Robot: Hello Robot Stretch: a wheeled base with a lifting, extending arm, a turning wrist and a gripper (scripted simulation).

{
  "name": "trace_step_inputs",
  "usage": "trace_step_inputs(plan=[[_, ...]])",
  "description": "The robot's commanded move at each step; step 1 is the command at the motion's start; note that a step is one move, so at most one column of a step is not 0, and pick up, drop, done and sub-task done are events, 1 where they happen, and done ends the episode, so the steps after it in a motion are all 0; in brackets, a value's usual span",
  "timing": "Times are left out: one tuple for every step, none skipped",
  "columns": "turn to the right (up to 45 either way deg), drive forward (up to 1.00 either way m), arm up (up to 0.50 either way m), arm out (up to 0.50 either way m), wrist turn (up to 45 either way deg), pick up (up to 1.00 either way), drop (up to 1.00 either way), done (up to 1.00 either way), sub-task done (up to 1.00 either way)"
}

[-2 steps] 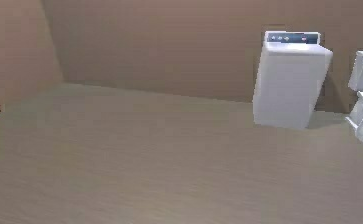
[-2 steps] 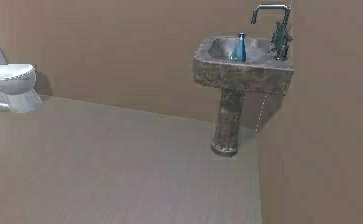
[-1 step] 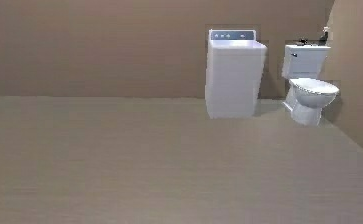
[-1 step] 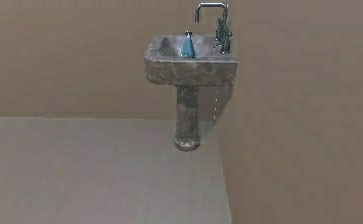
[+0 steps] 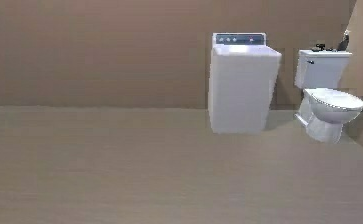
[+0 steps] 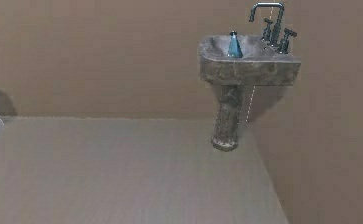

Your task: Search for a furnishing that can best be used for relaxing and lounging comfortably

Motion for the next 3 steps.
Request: trace_step_inputs(plan=[[-45.0, 0.00, 0.00, 0.00, 0.0, 0.00, 0.00, 0.00, 0.00], [-24.0, 0.00, 0.00, 0.00, 0.0, 0.00, 0.00, 0.00, 0.00], [0.0, 1.00, 0.00, 0.00, 0.0, 0.00, 0.00, 0.00, 0.00]])
